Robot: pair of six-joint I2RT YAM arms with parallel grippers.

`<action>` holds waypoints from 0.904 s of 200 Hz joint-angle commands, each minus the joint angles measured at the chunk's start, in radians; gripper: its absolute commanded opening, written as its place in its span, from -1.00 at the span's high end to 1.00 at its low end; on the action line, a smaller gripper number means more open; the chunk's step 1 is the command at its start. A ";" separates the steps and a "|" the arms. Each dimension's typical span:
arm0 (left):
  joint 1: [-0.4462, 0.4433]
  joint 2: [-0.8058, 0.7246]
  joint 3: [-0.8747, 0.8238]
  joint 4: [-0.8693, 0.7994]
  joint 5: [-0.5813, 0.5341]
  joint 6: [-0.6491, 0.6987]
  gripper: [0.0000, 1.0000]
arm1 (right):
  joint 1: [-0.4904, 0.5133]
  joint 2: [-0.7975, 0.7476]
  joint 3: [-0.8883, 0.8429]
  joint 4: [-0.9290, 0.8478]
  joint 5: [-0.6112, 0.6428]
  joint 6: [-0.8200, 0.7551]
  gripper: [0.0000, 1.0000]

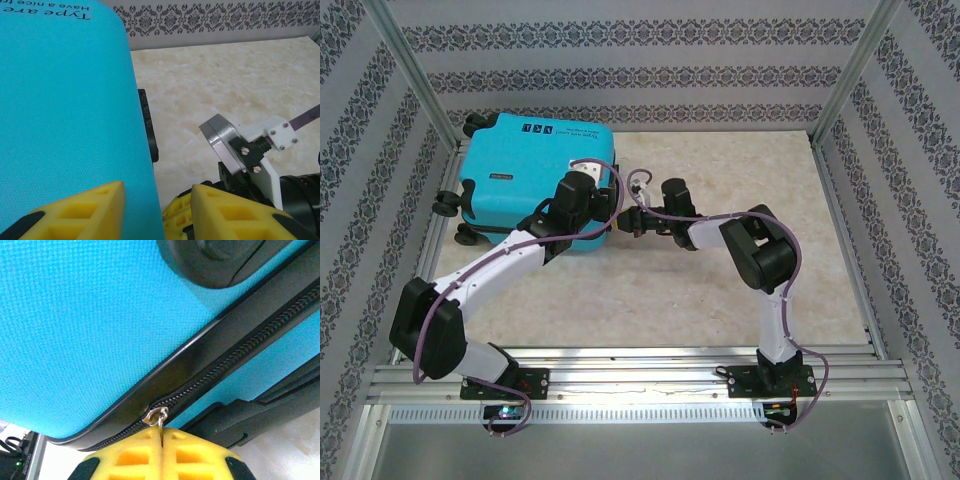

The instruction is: Pack the luggage

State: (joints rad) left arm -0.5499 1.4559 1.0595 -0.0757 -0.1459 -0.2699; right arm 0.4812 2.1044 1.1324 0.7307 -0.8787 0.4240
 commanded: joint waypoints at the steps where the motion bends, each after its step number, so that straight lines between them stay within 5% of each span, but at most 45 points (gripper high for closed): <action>1: -0.044 0.068 -0.130 -0.621 0.147 -0.102 0.22 | -0.022 -0.141 0.009 0.347 0.026 -0.010 1.00; 87: -0.045 -0.120 0.109 -0.827 0.006 -0.071 0.10 | 0.105 -0.291 -0.113 0.250 0.007 -0.110 1.00; 111: -0.014 -0.155 0.135 -0.838 -0.075 -0.092 -0.10 | 0.090 -0.300 -0.126 0.175 0.057 -0.132 1.00; 140: 0.099 -0.237 0.132 -0.787 0.005 -0.113 -0.25 | 0.083 -0.321 -0.171 0.120 0.115 -0.175 1.00; 181: 0.267 -0.338 0.188 -0.788 0.141 -0.121 -0.41 | 0.118 -0.307 -0.244 0.089 0.173 -0.221 0.68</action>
State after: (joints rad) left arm -0.3485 1.1728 1.2060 -0.7879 -0.0864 -0.3664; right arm 0.5747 1.8030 0.9211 0.8307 -0.7486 0.2562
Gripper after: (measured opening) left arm 0.694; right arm 0.132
